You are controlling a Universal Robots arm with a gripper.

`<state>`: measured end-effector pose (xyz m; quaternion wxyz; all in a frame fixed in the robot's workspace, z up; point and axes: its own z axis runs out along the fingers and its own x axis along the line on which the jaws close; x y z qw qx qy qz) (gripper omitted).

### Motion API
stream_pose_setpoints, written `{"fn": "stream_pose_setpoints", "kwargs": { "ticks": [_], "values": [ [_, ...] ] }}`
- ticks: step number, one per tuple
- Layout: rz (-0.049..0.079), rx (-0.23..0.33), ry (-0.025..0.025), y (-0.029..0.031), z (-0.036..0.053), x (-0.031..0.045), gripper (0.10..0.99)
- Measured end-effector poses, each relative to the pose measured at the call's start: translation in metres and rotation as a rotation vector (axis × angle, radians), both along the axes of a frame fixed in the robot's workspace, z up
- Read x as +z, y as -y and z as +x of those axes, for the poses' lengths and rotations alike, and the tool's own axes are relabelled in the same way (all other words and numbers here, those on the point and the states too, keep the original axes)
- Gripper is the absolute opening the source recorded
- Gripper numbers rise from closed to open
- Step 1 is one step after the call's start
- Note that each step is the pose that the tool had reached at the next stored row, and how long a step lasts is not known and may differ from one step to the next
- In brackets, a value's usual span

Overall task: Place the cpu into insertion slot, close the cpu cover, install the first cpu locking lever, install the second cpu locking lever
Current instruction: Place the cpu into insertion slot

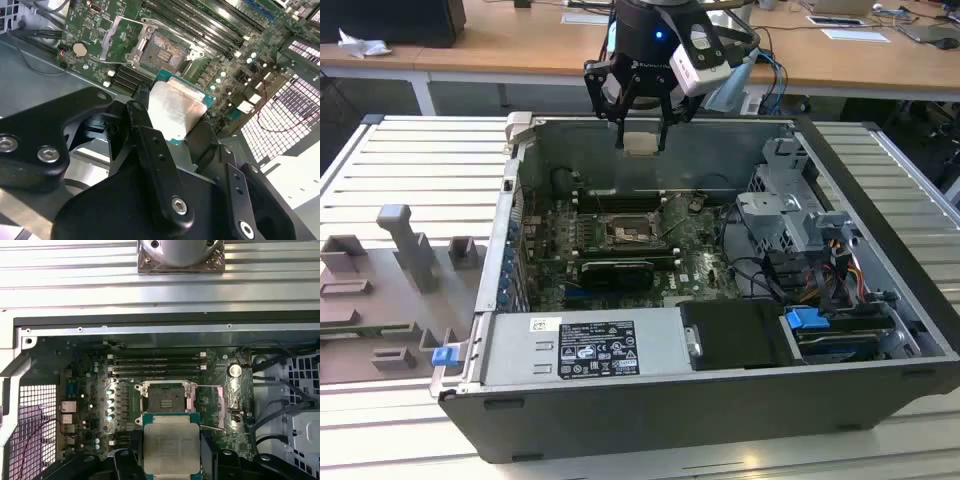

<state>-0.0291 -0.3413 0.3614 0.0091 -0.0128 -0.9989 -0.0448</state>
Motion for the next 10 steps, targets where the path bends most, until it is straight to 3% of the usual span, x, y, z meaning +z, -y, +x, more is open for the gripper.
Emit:
{"fn": "stream_pose_setpoints", "kwargs": {
  "ticks": [10],
  "values": [
    [0.0,-0.028,0.0,0.0,0.0,0.0,0.541]
  ]
}}
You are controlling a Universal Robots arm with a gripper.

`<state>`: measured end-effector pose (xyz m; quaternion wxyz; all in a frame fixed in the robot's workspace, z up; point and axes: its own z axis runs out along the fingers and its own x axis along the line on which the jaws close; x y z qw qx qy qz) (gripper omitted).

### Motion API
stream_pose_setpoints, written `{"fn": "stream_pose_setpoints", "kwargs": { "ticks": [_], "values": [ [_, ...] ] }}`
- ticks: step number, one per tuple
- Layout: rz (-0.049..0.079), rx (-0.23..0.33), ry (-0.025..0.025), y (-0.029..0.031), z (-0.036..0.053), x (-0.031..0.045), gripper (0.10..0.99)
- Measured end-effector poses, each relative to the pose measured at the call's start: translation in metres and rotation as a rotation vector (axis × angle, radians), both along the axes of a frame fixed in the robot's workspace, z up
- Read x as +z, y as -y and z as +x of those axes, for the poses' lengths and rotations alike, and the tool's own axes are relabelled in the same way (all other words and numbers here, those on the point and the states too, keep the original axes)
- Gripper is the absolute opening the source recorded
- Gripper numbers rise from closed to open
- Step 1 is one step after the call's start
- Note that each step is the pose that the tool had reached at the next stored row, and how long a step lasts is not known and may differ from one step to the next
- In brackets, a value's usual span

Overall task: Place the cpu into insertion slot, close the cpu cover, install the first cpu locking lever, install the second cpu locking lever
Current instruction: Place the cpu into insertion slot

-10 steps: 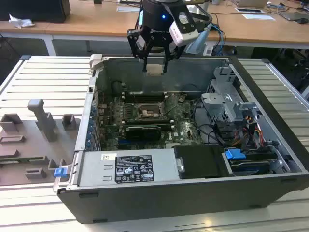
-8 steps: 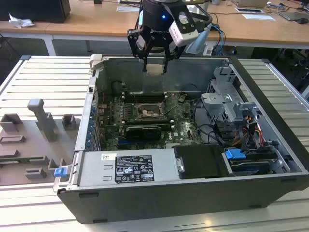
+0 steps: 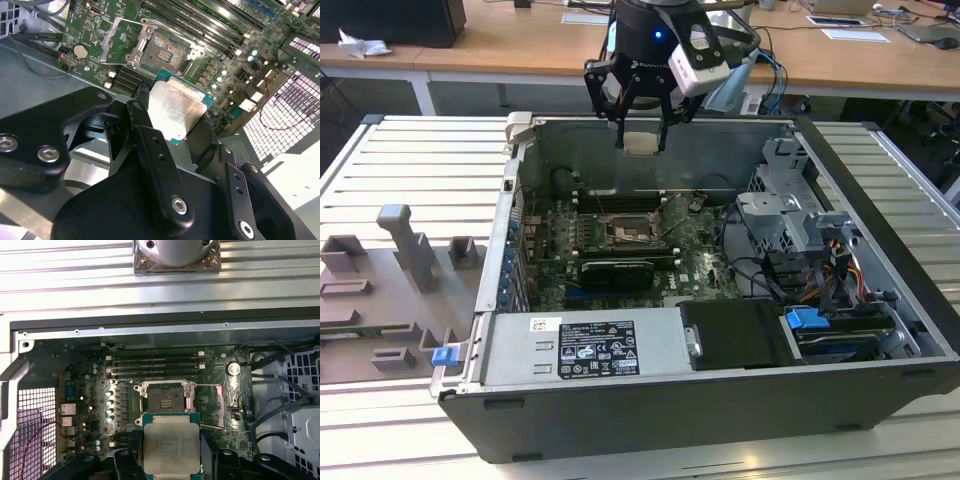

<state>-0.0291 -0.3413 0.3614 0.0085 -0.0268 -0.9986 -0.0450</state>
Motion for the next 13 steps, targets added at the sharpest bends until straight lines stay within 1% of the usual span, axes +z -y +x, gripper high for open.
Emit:
{"fn": "stream_pose_setpoints", "kwargs": {
  "ticks": [13],
  "values": [
    [0.0,-0.075,0.0,0.0,0.0,0.0,0.541]
  ]
}}
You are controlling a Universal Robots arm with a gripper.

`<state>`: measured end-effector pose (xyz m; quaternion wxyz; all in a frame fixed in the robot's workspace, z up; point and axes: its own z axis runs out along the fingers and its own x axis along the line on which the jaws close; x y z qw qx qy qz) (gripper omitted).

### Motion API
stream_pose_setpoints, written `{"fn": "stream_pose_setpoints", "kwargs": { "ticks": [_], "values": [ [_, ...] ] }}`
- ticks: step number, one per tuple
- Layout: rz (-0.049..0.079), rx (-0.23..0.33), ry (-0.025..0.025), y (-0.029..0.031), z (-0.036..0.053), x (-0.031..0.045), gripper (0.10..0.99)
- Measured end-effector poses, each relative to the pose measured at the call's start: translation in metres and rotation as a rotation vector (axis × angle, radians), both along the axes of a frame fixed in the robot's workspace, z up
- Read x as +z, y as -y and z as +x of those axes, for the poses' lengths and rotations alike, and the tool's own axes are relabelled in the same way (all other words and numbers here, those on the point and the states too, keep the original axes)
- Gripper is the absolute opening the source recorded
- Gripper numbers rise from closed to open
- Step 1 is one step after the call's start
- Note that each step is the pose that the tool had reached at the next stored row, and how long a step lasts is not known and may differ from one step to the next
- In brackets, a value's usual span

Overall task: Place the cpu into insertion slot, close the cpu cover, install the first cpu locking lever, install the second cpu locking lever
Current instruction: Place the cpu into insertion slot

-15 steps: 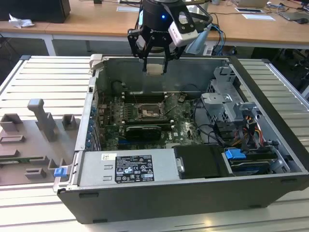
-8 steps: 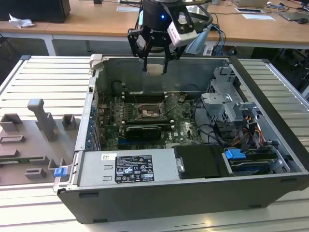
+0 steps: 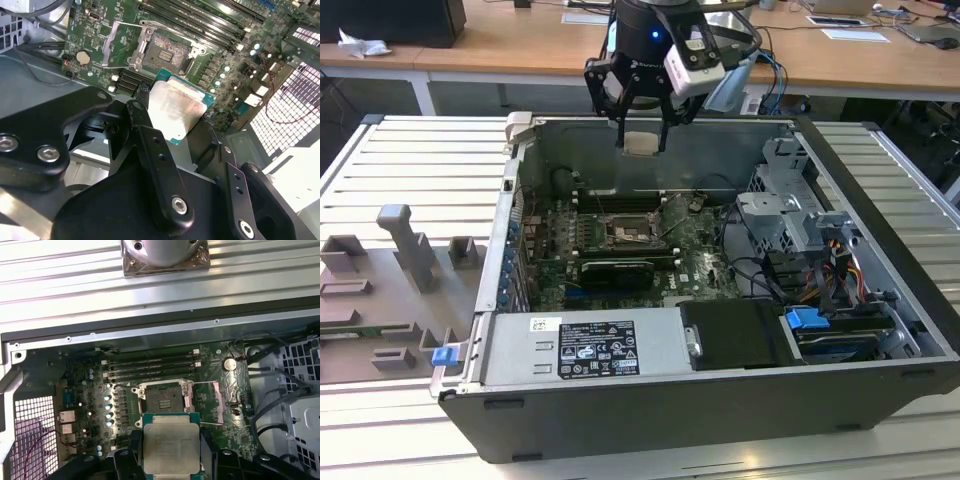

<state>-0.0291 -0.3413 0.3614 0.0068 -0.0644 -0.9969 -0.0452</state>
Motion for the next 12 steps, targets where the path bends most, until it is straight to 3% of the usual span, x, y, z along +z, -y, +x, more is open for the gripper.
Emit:
{"fn": "stream_pose_setpoints", "kwargs": {
  "ticks": [12],
  "values": [
    [0.0,-0.066,0.0,0.0,0.0,0.0,0.541]
  ]
}}
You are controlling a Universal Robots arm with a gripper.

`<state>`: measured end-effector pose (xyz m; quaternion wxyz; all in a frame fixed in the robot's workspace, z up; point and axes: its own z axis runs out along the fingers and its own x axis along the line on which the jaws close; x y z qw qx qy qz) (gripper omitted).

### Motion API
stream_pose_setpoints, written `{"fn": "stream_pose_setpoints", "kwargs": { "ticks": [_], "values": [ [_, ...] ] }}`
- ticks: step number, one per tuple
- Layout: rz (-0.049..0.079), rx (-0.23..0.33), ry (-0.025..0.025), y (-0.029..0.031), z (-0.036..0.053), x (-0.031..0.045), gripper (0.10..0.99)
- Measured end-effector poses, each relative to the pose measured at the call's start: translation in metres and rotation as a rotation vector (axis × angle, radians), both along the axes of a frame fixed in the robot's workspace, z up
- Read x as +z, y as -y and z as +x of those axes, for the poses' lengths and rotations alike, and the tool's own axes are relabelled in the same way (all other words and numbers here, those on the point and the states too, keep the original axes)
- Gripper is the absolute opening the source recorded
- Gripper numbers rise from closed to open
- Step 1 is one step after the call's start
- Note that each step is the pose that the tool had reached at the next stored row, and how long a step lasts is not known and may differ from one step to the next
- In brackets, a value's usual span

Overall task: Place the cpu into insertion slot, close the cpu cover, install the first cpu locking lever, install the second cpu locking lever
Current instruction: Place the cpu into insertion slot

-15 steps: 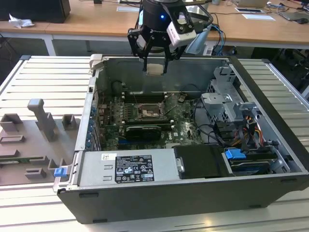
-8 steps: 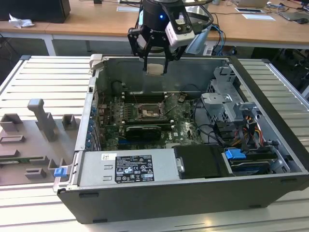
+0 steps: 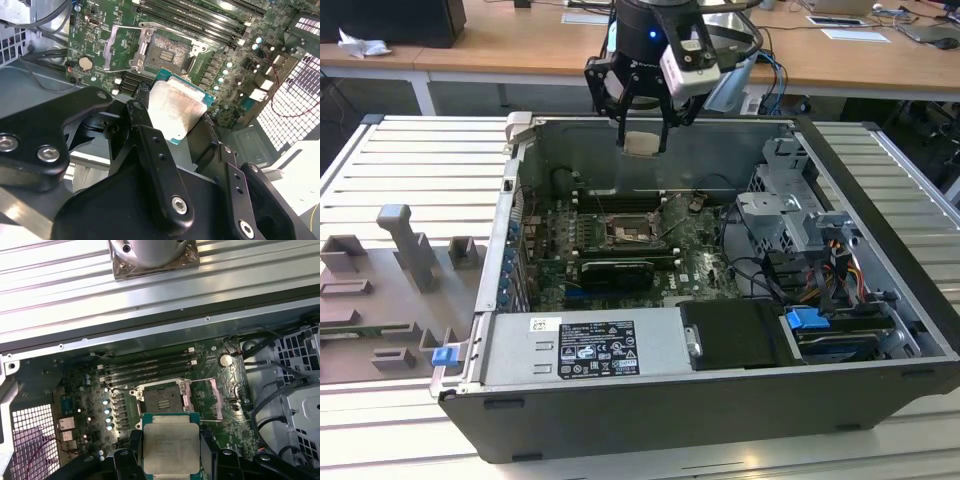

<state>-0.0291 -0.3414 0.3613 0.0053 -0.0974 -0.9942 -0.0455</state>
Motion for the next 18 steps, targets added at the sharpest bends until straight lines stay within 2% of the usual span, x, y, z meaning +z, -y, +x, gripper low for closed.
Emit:
{"fn": "stream_pose_setpoints", "kwargs": {
  "ticks": [18],
  "values": [
    [0.0,-0.08,0.0,0.0,0.0,0.0,0.541]
  ]
}}
